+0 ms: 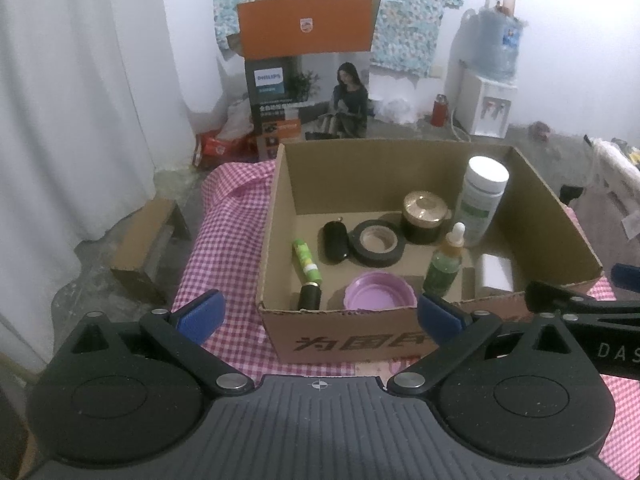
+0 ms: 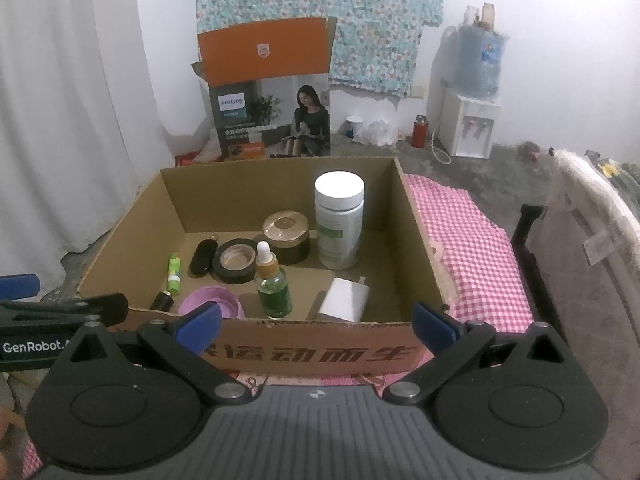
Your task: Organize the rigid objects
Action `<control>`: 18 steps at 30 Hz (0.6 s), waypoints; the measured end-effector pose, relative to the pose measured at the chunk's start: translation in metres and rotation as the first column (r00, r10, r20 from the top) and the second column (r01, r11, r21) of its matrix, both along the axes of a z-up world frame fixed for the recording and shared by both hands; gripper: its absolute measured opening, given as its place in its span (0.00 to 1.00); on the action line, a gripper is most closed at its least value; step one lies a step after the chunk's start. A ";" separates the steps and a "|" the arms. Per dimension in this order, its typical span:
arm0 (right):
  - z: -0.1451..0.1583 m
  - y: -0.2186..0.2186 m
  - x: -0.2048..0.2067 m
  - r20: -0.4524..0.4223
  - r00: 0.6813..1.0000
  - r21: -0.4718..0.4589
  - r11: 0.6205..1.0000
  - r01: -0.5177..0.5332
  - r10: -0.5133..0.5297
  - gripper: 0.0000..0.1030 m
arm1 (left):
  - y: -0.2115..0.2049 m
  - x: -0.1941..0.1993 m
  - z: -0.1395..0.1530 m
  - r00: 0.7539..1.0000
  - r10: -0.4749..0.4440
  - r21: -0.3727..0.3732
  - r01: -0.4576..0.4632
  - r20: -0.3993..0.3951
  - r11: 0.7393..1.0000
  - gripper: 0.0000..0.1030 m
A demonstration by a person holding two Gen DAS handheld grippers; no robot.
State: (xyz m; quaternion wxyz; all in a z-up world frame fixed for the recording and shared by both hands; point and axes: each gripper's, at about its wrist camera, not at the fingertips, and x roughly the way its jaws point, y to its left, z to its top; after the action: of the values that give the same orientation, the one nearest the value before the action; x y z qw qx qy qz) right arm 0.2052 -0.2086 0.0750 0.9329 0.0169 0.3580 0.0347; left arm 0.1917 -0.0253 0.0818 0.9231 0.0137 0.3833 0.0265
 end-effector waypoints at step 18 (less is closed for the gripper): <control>-0.007 -0.007 0.003 -0.027 1.000 0.019 1.000 0.014 -0.014 1.00 | -0.003 0.001 0.000 1.000 0.000 0.009 0.000 -0.004 1.000 1.00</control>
State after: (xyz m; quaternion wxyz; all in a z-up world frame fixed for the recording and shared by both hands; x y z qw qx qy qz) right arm 0.2079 -0.2158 0.0684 0.9281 0.0287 0.3699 0.0314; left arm 0.1926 -0.0282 0.0819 0.9223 0.0178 0.3850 0.0282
